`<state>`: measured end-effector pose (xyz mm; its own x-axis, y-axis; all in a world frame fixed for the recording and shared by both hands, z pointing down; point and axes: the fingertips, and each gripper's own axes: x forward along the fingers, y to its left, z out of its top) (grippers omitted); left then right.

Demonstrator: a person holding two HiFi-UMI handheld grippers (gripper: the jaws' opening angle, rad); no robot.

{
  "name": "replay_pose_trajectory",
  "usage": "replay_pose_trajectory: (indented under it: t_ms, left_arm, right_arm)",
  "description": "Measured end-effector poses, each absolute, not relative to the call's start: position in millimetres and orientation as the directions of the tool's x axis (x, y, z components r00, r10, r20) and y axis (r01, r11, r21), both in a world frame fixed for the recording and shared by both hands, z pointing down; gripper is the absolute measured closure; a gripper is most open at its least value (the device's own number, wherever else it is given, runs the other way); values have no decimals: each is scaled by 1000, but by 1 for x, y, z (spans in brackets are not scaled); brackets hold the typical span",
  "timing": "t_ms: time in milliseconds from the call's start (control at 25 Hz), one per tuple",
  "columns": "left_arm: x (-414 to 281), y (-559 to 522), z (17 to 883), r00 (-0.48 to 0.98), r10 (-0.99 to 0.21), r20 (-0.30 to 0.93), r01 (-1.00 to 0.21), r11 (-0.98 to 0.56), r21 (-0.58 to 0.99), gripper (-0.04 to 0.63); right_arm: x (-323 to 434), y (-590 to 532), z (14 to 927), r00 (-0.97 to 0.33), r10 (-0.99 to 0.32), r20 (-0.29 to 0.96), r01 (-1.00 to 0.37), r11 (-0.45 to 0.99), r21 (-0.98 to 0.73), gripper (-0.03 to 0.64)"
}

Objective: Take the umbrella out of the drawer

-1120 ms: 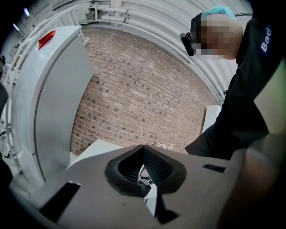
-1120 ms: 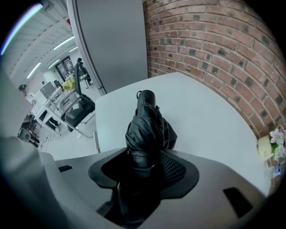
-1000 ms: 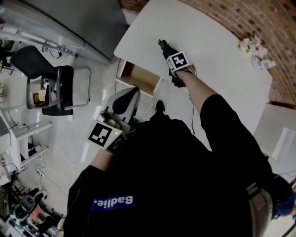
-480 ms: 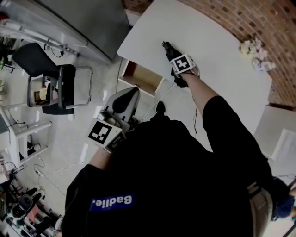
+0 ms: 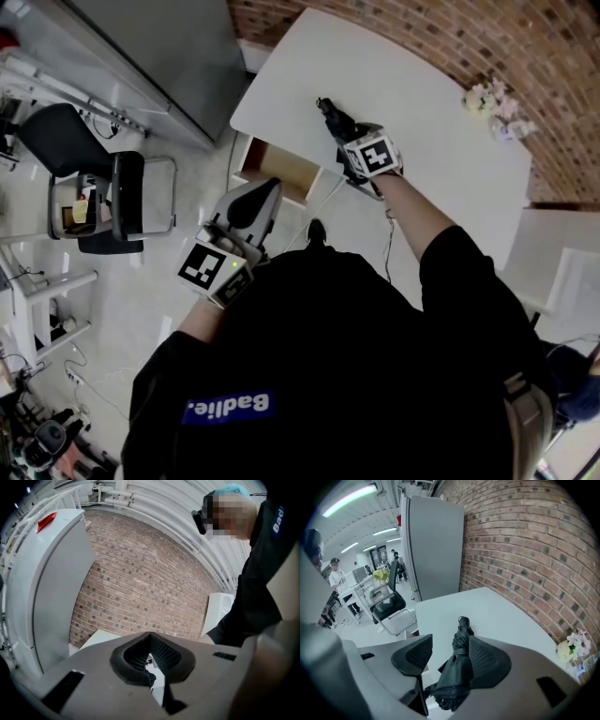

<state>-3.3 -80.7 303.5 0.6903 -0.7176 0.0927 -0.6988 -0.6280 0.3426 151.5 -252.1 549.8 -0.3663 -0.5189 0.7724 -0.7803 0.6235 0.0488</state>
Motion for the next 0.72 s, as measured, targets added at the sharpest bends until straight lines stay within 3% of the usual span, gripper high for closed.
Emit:
replay_pose_trajectory:
  t_ms: [720]
  left_arm:
    - [-18,-69,300,705,-706,74,-683,-647,339,598]
  right_arm:
    - [70,-156,449,-624,-538,567,-724,672,-158,526]
